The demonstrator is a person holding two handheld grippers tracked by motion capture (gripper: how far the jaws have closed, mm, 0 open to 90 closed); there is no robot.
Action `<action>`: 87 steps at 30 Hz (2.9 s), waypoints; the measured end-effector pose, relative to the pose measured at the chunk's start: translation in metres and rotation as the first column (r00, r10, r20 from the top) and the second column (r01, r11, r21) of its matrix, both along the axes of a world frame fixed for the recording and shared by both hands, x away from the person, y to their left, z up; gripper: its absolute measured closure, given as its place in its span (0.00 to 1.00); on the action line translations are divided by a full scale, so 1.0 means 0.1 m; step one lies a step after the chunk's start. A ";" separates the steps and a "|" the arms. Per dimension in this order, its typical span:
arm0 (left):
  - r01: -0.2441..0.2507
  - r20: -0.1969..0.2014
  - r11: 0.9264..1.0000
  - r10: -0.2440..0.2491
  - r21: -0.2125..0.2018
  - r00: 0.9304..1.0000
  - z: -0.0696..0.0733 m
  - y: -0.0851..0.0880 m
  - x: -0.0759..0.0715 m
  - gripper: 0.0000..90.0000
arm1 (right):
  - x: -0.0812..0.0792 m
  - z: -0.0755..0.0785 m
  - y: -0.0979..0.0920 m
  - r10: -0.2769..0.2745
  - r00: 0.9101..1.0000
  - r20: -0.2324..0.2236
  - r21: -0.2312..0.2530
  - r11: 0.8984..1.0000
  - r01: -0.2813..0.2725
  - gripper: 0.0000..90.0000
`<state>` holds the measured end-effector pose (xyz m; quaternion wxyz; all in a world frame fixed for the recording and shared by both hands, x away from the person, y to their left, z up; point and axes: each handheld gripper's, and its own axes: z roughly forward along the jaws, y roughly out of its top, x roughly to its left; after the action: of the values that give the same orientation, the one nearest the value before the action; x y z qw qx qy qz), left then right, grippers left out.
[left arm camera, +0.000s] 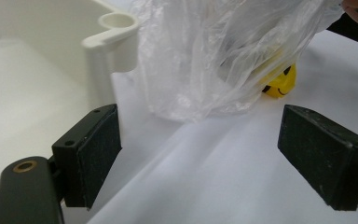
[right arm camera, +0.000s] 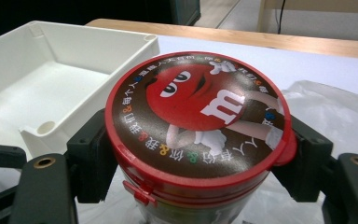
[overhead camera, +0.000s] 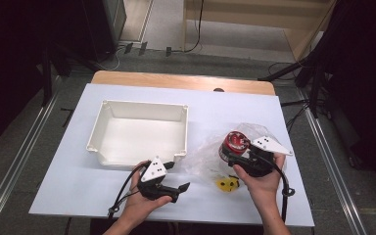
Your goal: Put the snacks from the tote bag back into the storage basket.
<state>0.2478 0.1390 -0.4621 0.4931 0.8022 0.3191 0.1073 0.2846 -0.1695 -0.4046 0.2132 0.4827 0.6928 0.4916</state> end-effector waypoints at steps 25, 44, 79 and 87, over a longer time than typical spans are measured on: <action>-0.191 0.048 0.981 0.192 -0.013 0.980 0.09 0.84 -0.07 0.09 | 0.17 0.10 0.35 0.078 0.997 0.014 -0.026 0.997 -0.077 0.29; -0.269 0.054 0.963 0.270 -0.029 0.961 0.09 1.07 -0.04 0.08 | 0.31 0.18 0.69 0.135 0.990 0.030 -0.022 0.991 -0.135 0.29; -0.275 0.070 0.961 0.274 -0.003 0.959 0.09 1.05 -0.04 0.08 | 0.43 0.26 1.10 0.219 0.975 0.039 -0.006 0.976 -0.219 0.29; -0.276 0.067 0.961 0.275 -0.001 0.959 0.09 1.05 -0.04 0.08 | 0.44 0.27 1.15 0.229 0.973 0.039 -0.001 0.973 -0.229 0.29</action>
<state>0.2440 0.2441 -0.4528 0.4803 0.7480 0.4105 0.2031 0.3285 -0.0549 -0.3776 0.1676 0.3903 0.7385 0.5236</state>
